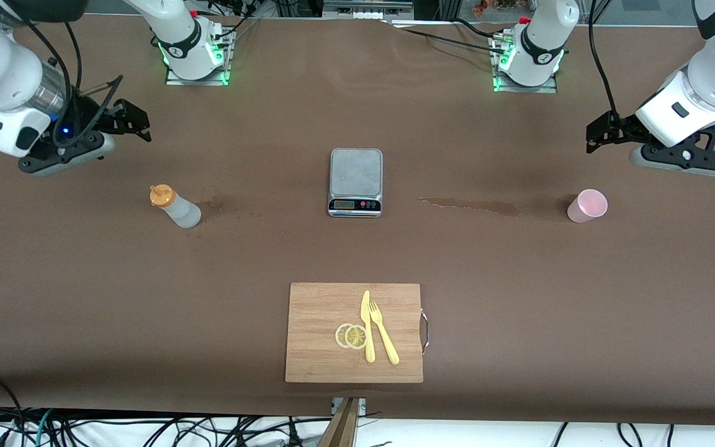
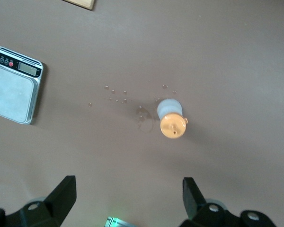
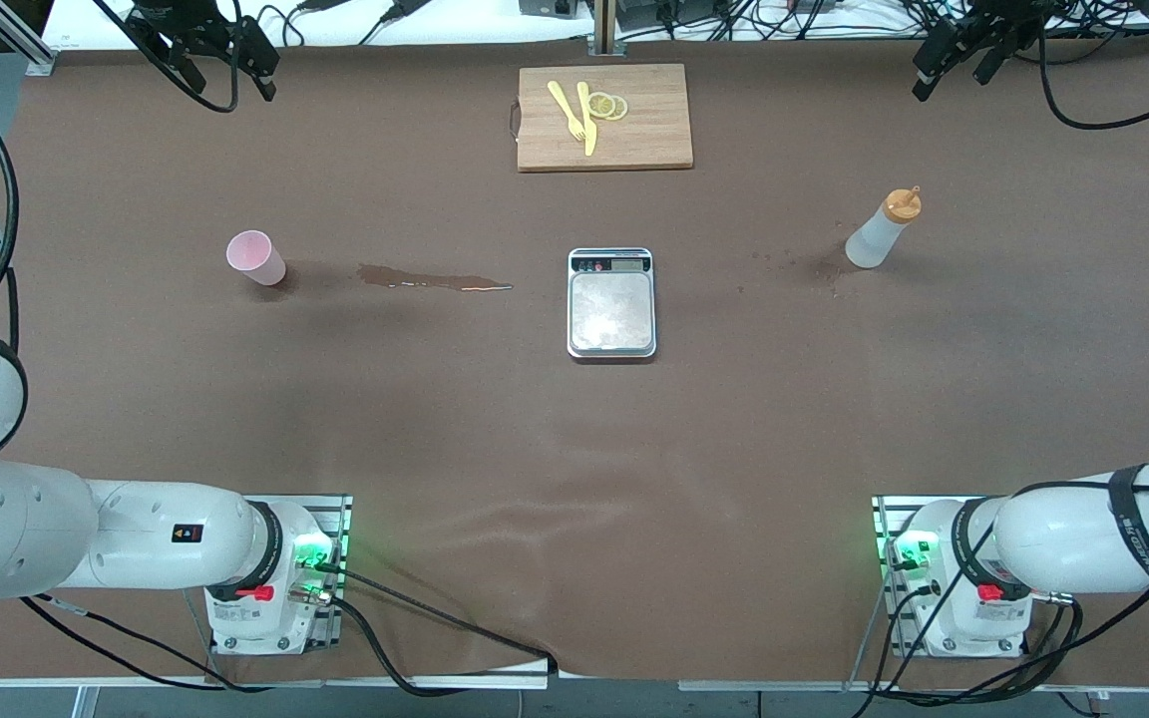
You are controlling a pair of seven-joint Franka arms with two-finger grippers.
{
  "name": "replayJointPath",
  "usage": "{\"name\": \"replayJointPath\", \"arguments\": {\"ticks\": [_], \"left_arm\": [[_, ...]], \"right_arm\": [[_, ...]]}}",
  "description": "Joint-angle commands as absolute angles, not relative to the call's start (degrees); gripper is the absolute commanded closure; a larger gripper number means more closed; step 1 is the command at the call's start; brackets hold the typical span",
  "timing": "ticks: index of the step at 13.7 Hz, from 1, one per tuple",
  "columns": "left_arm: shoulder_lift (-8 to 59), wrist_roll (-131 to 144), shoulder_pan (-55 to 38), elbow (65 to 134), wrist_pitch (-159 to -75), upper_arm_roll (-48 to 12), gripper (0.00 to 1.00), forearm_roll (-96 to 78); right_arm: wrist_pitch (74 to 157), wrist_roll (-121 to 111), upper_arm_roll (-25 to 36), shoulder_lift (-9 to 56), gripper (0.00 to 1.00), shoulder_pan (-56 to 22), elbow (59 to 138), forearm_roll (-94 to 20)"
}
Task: Add sauce to pink cup with both arms
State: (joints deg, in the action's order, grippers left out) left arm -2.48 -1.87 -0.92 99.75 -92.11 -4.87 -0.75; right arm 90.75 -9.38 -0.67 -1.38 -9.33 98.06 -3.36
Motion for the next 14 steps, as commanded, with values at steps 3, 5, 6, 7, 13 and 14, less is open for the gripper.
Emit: {"name": "replayJointPath", "arguments": {"ticks": [3, 5, 6, 7, 13, 14], "left_arm": [[-1.8, -5.6, -0.6, 98.3, -91.3, -5.5, 0.00, -1.8], [-1.5, -6.1, -0.6, 98.0, -91.3, -5.4, 0.00, -1.5], [-1.5, -6.2, -0.6, 98.1, -91.3, -5.5, 0.00, -1.4], [-1.5, -6.2, -0.6, 98.1, -91.3, -5.5, 0.00, -1.4], [-1.4, -6.2, -0.9, 98.3, -91.1, -5.6, 0.00, -1.4], [-1.4, -6.2, -0.9, 98.3, -91.1, -5.6, 0.00, -1.5]], "right_arm": [[86.4, -6.2, -0.2, -4.4, 0.00, -9.1, 96.2, 0.3], [83.9, -5.8, 0.7, -4.5, 0.00, -9.1, 94.4, 0.2], [83.8, -5.8, 1.1, -4.5, 0.00, -9.0, 94.1, 0.2], [83.7, -5.8, 1.2, -4.6, 0.00, -9.0, 94.2, 0.2], [83.7, -6.1, 2.5, -4.5, 0.00, -9.0, 93.5, 0.4], [83.6, -6.1, 2.5, -4.6, 0.00, -9.0, 93.5, 0.4]]}}
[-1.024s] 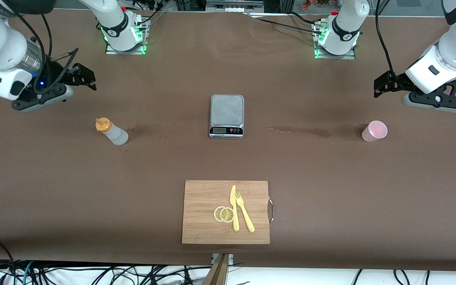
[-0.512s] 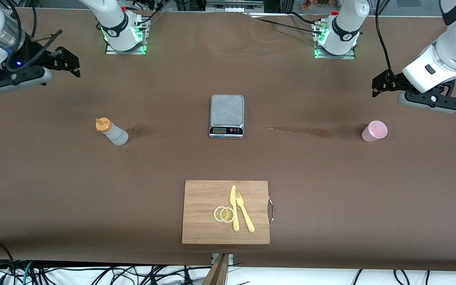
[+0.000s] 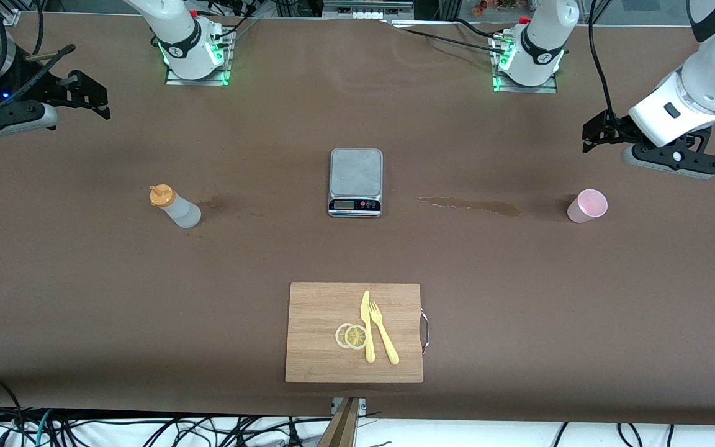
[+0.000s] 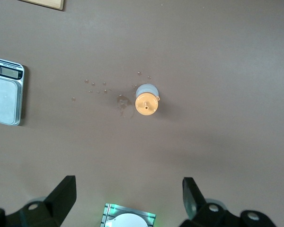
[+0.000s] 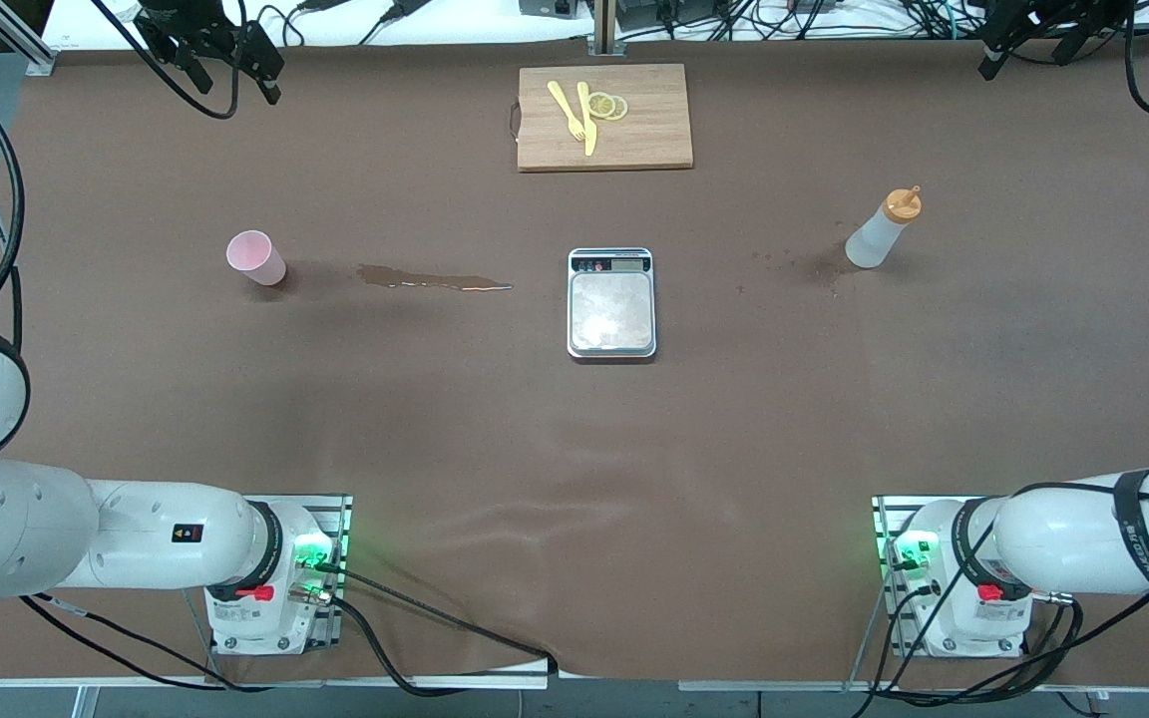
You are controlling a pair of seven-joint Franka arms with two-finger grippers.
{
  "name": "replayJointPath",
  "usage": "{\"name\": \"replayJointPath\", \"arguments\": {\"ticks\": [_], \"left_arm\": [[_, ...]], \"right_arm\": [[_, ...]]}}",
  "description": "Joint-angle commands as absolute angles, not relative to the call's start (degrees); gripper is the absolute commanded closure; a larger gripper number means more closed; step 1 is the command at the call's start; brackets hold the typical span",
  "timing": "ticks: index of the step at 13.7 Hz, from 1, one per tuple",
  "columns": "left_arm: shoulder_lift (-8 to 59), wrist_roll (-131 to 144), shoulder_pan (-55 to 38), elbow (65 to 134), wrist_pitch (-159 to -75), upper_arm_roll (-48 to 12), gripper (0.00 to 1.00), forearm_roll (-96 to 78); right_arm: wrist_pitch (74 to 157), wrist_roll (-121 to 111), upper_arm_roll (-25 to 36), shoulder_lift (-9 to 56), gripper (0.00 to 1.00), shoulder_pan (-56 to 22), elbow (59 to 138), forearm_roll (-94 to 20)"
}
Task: Add sauce to pink cup with both arms
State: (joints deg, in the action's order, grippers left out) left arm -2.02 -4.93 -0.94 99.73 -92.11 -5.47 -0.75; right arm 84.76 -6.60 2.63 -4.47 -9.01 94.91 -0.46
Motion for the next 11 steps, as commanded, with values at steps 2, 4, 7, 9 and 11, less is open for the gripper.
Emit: {"name": "replayJointPath", "arguments": {"ticks": [2, 4, 7, 9, 11], "left_arm": [[-1.5, -6.2, -0.8, 98.4, -91.1, -5.6, 0.00, -1.5], [-1.5, -6.2, -0.9, 98.4, -91.0, -5.6, 0.00, -1.5], [-1.6, -6.2, -0.9, 98.5, -90.6, -5.6, 0.00, -1.5], [-1.8, -6.2, -0.8, 98.9, -90.6, -5.6, 0.00, -1.5], [-1.8, -6.2, -0.9, 99.0, -90.5, -5.6, 0.00, -1.5]], "right_arm": [[83.1, -6.3, 2.6, -4.5, 0.00, -9.0, 93.1, 0.5], [83.0, -6.3, 2.8, -4.5, 0.00, -9.0, 93.0, 0.6], [82.7, -6.2, 2.7, -4.5, 0.00, -9.0, 92.6, 1.4], [82.7, -6.4, 2.6, -4.1, 0.00, -9.0, 91.3, 1.6], [82.8, -6.4, 2.7, -3.8, 0.00, -8.7, 89.8, 1.6]]}}
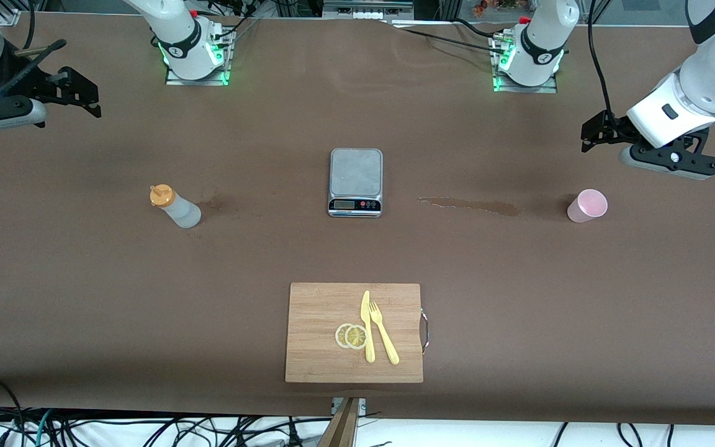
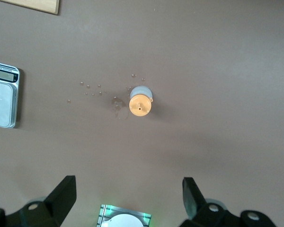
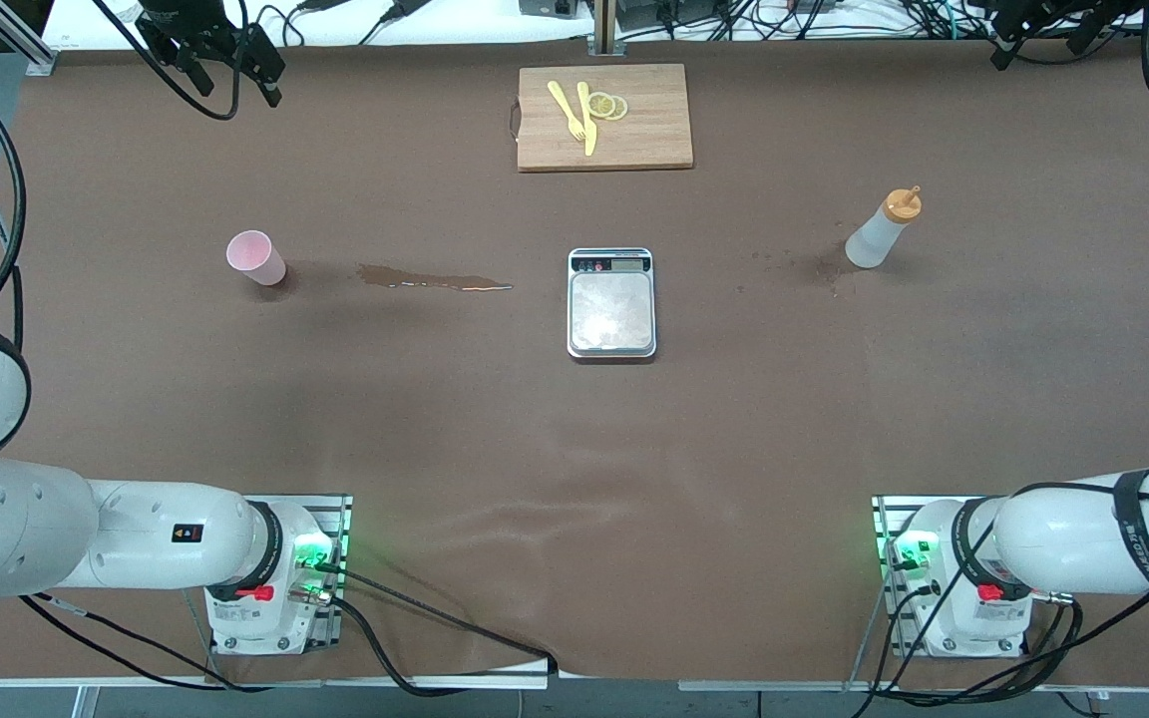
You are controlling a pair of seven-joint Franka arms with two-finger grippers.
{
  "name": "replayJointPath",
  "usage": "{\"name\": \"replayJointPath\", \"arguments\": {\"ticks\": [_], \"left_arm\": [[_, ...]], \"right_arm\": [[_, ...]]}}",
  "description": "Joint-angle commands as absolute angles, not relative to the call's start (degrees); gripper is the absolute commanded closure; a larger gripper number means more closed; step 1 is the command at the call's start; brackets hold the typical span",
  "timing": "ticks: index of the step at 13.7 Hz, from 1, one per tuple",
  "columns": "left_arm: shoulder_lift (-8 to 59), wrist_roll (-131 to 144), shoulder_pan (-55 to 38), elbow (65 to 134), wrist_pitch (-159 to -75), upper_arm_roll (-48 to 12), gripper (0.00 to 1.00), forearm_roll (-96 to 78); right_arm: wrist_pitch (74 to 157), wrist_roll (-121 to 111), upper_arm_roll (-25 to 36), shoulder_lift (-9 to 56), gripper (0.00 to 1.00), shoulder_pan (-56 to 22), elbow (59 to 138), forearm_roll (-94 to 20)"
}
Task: Add sauce to pink cup with both arms
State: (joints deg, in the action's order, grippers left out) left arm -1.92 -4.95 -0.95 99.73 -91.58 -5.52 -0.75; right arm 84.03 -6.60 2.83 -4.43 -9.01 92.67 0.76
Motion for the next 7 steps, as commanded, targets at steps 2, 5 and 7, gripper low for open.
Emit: {"name": "replayJointPath", "arguments": {"ticks": [2, 5, 7], "left_arm": [[-1.8, -6.2, -0.9, 99.1, -90.5, -5.6, 0.00, -1.5], [-1.8, -6.2, -0.8, 99.5, -90.5, -5.6, 0.00, -1.4], [-1.8, -6.2, -0.8, 99.8, -90.6, -5.6, 0.00, -1.5]], "right_arm": [[82.8, -6.4, 3.2, -3.8, 0.00, -8.5, 88.9, 1.5], [82.8, -6.4, 3.6, -3.7, 0.00, -8.5, 88.5, 1.6], [82.8, -6.3, 3.6, -3.7, 0.00, -8.6, 88.5, 1.5]]}}
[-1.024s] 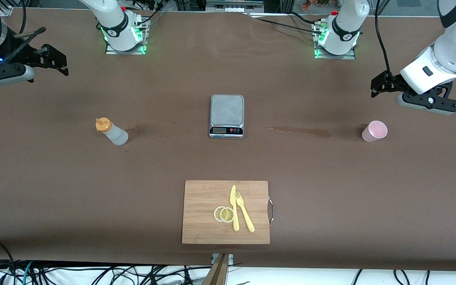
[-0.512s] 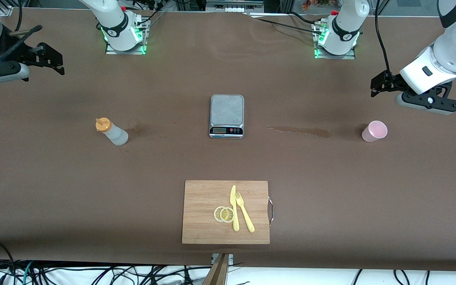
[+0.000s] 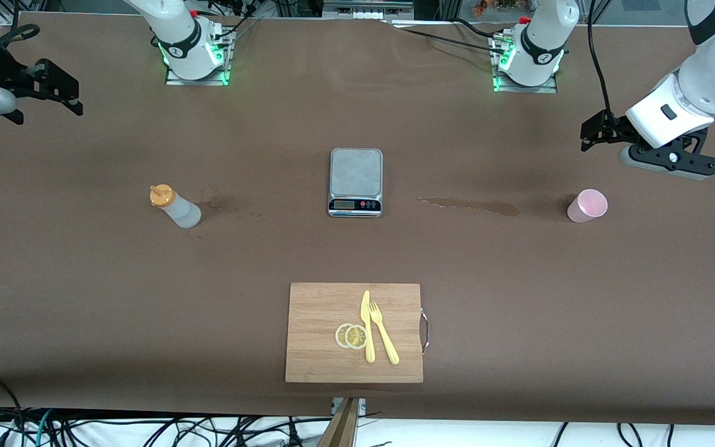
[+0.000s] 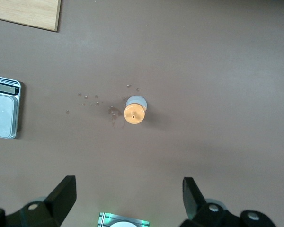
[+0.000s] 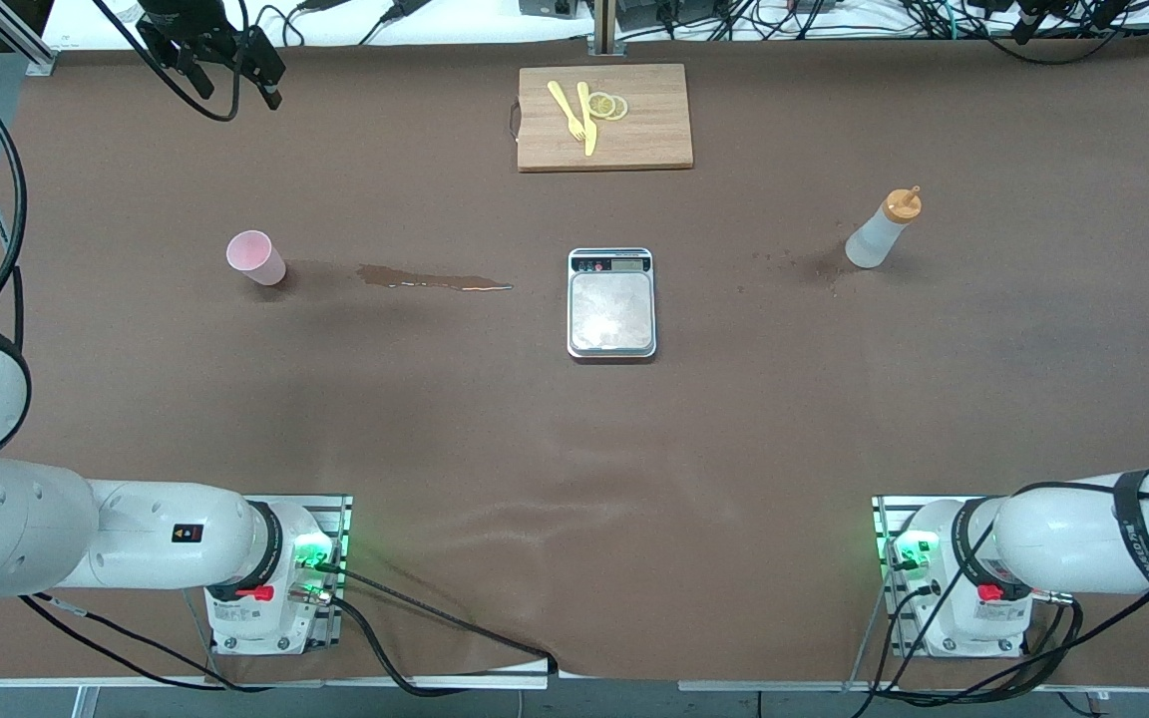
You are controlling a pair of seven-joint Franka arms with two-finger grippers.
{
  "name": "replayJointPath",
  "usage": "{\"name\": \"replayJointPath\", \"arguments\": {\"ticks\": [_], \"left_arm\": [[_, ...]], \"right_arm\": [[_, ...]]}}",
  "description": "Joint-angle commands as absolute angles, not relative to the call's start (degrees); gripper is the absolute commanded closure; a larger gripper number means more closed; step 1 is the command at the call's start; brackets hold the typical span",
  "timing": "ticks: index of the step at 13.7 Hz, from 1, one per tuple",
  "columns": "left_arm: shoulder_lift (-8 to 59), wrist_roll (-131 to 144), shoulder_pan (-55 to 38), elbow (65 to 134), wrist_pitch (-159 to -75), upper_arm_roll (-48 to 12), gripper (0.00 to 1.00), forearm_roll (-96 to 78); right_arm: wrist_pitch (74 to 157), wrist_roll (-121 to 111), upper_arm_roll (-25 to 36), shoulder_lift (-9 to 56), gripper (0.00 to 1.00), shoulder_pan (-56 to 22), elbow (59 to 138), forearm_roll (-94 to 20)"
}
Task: Add sauce to pink cup with both arms
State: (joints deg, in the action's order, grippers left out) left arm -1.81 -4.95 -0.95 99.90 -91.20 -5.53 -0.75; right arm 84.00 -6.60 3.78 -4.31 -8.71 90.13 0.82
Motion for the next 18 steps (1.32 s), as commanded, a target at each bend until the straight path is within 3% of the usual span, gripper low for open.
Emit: {"name": "replayJointPath", "arguments": {"ticks": [1, 7, 13, 18], "left_arm": [[-1.8, -6.2, -0.8, 99.8, -90.6, -5.6, 0.00, -1.4], [-1.5, -6.2, -0.4, 99.8, -90.4, -5.5, 0.00, -1.4], [3.2, -8.3, 5.5, 100.5, -91.7, -5.4, 0.00, 1.8], [3.7, -16.9, 10.5, 113.5, -109.8, -5.3, 0.00, 4.3]], "right_arm": [[82.6, -6.2, 3.5, -3.7, 0.00, -8.6, 88.9, 1.4], [82.6, -6.2, 3.6, -3.6, 0.00, -8.6, 89.0, 1.5], [81.9, -6.9, 5.1, -3.3, 0.00, -8.5, 88.8, 1.5], [79.9, -7.1, 5.1, -3.3, 0.00, -8.5, 88.8, 1.6]]}}
